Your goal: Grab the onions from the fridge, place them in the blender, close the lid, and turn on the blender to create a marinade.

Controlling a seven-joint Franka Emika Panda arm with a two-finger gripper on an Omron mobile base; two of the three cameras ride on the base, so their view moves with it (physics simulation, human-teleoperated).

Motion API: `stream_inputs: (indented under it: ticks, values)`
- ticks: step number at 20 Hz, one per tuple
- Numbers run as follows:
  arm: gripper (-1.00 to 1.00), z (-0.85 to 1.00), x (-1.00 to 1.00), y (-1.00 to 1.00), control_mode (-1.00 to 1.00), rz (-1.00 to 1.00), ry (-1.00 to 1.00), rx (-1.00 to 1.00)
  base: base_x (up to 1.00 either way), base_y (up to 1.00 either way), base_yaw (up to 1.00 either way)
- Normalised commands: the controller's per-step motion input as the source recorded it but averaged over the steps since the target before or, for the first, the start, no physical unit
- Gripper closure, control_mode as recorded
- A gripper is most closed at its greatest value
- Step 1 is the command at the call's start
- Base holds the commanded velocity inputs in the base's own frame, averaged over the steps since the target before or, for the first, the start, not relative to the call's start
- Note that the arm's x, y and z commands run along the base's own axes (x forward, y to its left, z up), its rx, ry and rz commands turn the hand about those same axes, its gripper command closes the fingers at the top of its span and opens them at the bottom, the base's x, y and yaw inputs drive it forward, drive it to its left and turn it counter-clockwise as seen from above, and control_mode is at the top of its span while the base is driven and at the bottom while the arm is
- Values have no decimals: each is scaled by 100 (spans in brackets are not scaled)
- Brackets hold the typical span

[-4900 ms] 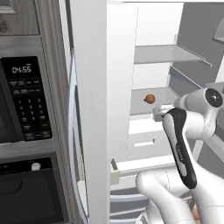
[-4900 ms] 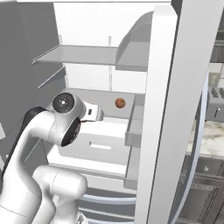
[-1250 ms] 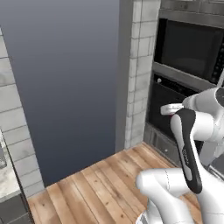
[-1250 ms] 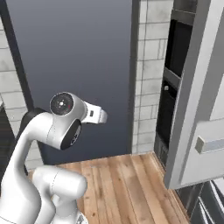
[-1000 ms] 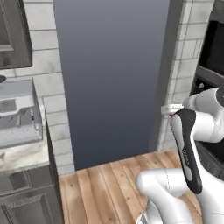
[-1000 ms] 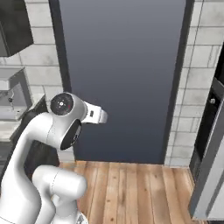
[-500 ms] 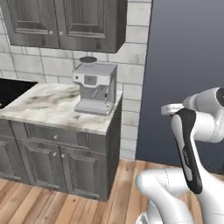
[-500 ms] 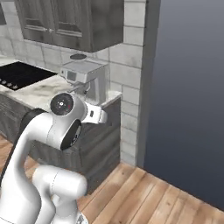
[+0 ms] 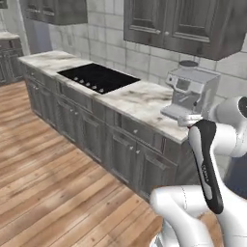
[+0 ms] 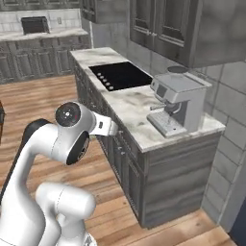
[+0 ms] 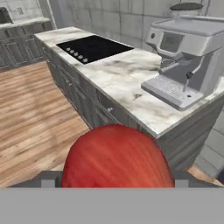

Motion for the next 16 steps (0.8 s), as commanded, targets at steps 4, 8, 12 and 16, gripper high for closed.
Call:
stream_inputs:
  ticks: [4,8,12,16]
  values:
    - [100,0,0,0,100,0,0,0,20,0,83]
    - [100,0,0,0,100,0,0,0,31,0,78]
    - [100,0,0,0,100,0,0,0,28,0,75]
    - [100,0,0,0,100,0,0,0,12,0,71]
